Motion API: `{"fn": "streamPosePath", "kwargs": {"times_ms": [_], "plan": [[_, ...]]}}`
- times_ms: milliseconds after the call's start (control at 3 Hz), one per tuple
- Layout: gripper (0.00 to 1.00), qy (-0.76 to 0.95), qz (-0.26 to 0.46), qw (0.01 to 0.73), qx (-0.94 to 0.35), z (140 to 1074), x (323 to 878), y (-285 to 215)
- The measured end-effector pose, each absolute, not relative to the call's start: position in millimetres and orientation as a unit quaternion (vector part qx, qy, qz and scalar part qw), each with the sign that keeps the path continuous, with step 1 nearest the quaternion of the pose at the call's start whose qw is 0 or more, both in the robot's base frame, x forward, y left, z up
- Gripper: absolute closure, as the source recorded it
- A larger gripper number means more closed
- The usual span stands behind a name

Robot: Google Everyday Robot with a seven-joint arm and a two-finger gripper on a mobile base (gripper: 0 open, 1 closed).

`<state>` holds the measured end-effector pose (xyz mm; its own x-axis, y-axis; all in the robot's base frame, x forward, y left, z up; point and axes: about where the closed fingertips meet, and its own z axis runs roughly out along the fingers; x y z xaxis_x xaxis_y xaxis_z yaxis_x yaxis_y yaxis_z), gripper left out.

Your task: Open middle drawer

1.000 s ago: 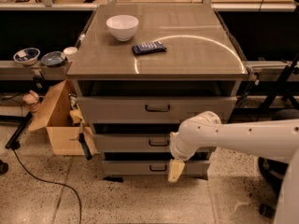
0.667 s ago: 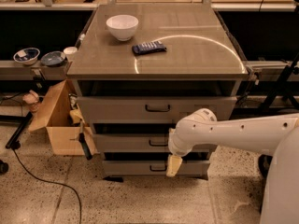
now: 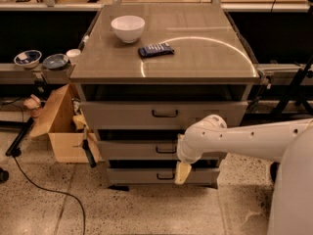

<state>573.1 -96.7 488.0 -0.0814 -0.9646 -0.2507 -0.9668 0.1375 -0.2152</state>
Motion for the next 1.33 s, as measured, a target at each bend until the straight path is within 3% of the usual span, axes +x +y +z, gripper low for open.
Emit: {"fn": "streamPosePath", "kwargs": {"times_ms": [1333], "plan": [[0.00, 0.719, 0.002, 0.149, -0.679, 424, 619, -85]]}}
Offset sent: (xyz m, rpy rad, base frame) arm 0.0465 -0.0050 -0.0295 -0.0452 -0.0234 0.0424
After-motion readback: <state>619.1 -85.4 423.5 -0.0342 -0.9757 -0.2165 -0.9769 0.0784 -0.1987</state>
